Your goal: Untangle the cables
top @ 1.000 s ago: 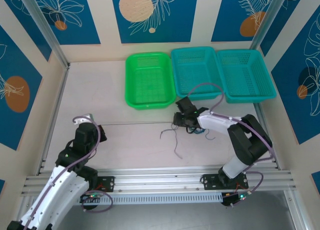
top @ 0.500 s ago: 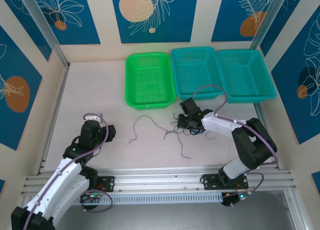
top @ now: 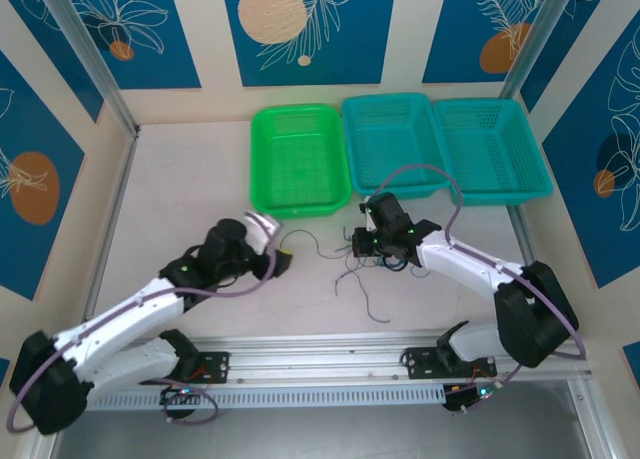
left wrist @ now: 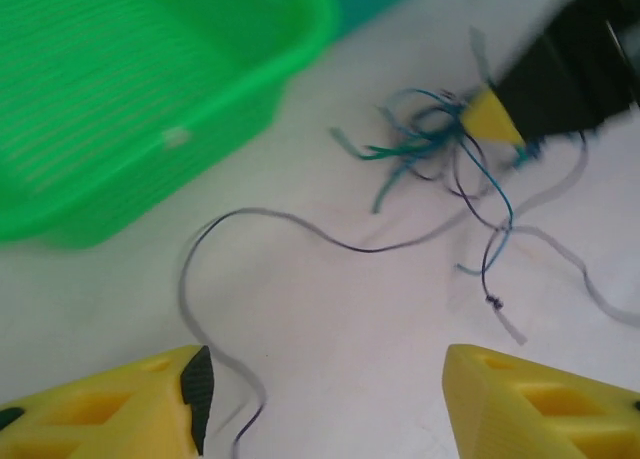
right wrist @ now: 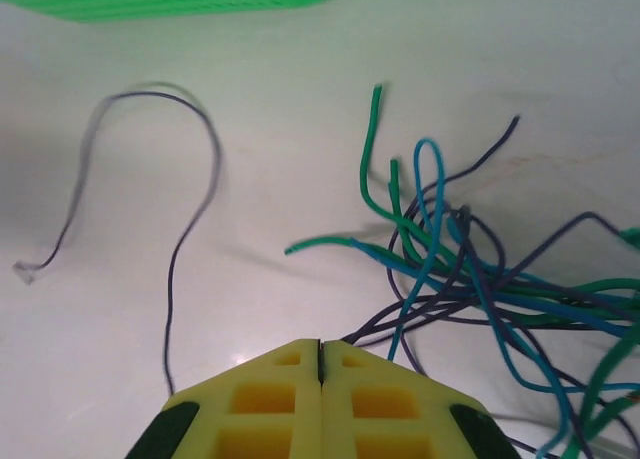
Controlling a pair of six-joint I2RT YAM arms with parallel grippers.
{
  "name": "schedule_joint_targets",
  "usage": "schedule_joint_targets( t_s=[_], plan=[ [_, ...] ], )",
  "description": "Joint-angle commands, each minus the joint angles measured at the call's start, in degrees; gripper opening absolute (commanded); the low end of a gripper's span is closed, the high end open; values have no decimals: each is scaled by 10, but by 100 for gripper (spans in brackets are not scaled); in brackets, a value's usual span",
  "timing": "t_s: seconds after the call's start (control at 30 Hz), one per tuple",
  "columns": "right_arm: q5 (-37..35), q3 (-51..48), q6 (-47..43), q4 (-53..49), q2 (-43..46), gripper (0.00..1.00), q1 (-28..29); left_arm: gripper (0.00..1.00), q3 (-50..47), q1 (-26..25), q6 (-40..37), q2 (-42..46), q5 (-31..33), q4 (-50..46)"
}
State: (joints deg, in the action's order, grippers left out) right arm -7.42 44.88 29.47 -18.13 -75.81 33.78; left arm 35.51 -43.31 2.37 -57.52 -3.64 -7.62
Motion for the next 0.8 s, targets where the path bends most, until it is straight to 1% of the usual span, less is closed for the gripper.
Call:
schedule_joint_targets(
  t_s=[0.0,0.07,0.13,0.2,0.33,0.5,0.57,0.6,0.63,0.67,0.7,0.77],
  plan=[
    [52,-7,-32,-12,64,0,9,67,15,-42,-152,-47,-20,36],
    [68,-17,-25,-11,98,0,10,69,14,-63,-194,-76,-51,67],
    [75,-20,-18,-14,123,0,10,71,13,-78,-214,-97,-74,104],
    [81,-20,-15,-18,139,0,10,72,9,-86,-212,-115,-89,150],
    [86,-23,-13,-18,153,0,12,74,7,-97,-190,-156,-98,243],
    [95,-29,-6,-9,153,0,17,77,25,-103,-151,-222,-40,301],
    [95,-32,-3,-5,153,0,19,75,36,-103,-135,-252,-11,320],
    [95,-33,-1,-2,153,0,20,72,40,-103,-128,-262,-3,328],
    [95,-36,3,2,153,0,21,66,44,-103,-120,-273,5,339],
    [95,-39,7,7,153,0,21,57,46,-103,-112,-281,9,351],
    [95,-42,10,12,152,0,21,45,47,-103,-104,-287,11,360],
    [85,-52,19,20,149,0,20,5,46,-103,-85,-290,12,374]
  ],
)
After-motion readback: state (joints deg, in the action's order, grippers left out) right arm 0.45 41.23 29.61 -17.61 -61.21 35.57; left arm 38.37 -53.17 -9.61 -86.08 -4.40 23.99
